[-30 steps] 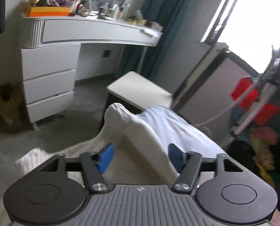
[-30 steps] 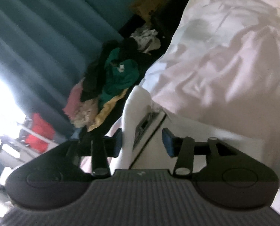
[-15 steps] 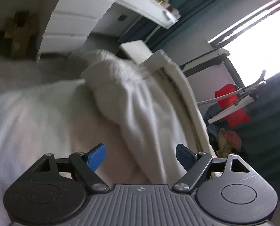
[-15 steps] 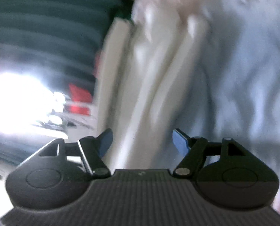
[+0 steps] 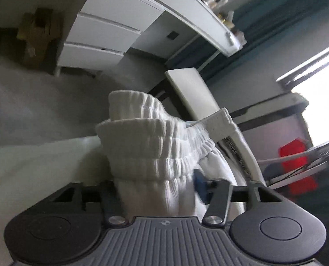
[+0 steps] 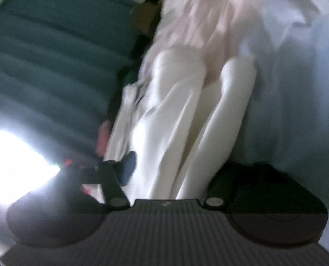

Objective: Fold clothes

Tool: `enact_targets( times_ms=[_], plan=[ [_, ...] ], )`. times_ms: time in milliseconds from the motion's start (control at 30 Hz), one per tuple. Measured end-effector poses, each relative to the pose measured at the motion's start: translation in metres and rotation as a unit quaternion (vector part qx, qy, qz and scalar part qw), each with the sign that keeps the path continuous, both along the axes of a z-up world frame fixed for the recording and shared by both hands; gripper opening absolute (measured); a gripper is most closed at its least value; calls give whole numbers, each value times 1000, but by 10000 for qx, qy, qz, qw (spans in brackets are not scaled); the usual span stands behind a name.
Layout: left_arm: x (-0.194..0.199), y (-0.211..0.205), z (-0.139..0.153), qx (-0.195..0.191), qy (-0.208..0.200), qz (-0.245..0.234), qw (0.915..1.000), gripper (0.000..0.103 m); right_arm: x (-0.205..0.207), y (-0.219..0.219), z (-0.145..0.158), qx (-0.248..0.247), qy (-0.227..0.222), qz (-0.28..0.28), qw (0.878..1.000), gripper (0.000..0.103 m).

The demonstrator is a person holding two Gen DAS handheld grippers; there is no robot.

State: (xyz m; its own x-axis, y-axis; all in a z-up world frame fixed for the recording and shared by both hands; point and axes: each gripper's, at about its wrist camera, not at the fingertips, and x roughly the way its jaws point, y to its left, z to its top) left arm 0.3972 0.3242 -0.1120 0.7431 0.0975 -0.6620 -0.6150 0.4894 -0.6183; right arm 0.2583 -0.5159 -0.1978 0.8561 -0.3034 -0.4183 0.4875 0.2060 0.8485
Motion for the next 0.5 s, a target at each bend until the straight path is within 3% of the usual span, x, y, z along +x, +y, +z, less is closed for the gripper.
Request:
enact_targets(
  times_ms=[33, 67, 133, 367, 500],
  plan=[
    [1, -1, 5, 85, 24, -20, 10000, 29, 4, -4, 1, -17, 146, -80, 9999, 32],
    [3, 0, 11, 174, 59, -66, 9998, 24, 10, -8, 5, -88, 348, 4, 9994, 20],
    [4, 0, 26, 330, 159, -183, 9992, 16, 17, -13, 17, -297, 663, 222, 9971, 11],
    [-49, -5, 96, 848, -196, -504, 9949, 14, -9, -18, 55, -596, 473, 469, 9960, 8],
    [-109, 1, 131, 1019, -290, -630, 9924, 13, -61, -19, 65, -578, 459, 560, 9957, 8]
  ],
)
